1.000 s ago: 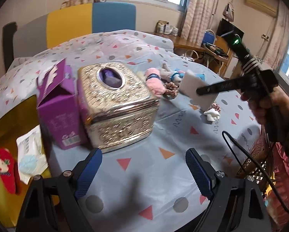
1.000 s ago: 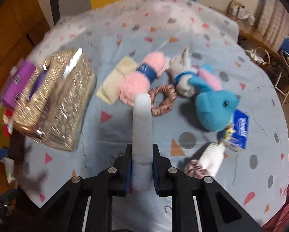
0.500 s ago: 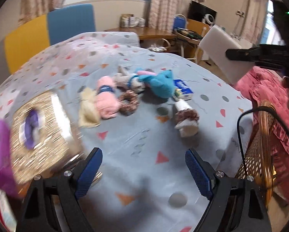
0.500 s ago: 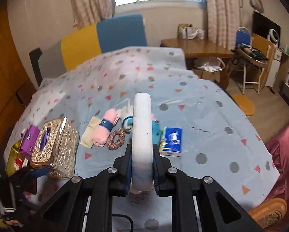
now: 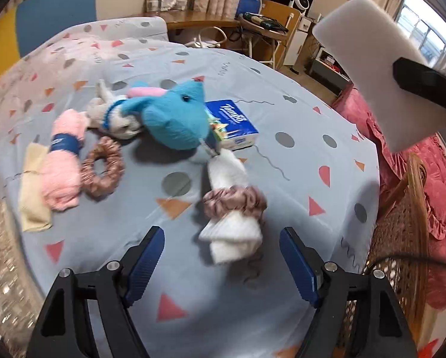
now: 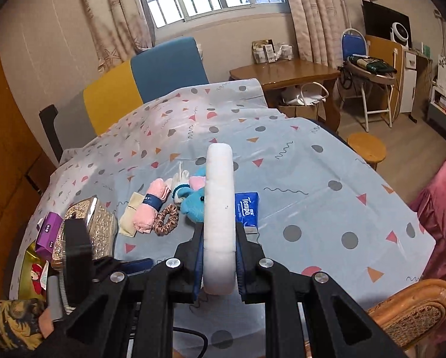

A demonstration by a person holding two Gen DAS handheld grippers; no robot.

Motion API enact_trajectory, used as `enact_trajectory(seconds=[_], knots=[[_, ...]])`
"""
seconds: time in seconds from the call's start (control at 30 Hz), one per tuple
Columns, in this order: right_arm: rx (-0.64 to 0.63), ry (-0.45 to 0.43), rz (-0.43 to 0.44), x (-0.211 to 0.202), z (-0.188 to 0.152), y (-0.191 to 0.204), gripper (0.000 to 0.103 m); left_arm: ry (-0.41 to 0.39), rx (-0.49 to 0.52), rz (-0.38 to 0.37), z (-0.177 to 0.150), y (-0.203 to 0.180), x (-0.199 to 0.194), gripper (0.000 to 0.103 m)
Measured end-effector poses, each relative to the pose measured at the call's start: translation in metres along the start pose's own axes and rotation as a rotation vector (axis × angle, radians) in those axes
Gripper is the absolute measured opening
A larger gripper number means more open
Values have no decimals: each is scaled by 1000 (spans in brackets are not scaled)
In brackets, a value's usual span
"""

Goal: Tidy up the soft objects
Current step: 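Grasp the white towel roll with brown scrunchie using the left tool while the right tool holds the sponge, then carry the towel roll into the gold tin and open the left tool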

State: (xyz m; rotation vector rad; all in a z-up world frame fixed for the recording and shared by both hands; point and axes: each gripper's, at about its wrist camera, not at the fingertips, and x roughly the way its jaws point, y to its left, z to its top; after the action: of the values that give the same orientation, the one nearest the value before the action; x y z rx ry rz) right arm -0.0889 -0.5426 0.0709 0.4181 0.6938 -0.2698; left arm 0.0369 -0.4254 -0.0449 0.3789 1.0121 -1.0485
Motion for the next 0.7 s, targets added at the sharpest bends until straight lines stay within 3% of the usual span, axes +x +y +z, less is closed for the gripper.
enact_trajectory(seconds=[0.1, 0.13, 0.17, 0.2, 0.3, 0.53, 0.7], knots=[[6, 2, 5, 3, -1, -2, 17, 34, 14, 10, 8, -6, 22, 80], [7, 4, 7, 4, 0, -2, 17, 48, 16, 11, 9, -6, 29, 75], [10, 6, 12, 6, 0, -2, 17, 63, 15, 9, 10, -5, 35, 66], [11, 7, 16, 8, 0, -1, 17, 93, 14, 6, 9, -4, 44, 39], [7, 13, 22, 13, 0, 3, 17, 63, 3, -24, 5, -1, 39, 33], [18, 41, 32, 30, 0, 16, 17, -6, 8, 14, -11, 12, 1, 32], [36, 63, 42, 40, -6, 29, 17, -95, -37, 50, -6, 26, -42, 33]])
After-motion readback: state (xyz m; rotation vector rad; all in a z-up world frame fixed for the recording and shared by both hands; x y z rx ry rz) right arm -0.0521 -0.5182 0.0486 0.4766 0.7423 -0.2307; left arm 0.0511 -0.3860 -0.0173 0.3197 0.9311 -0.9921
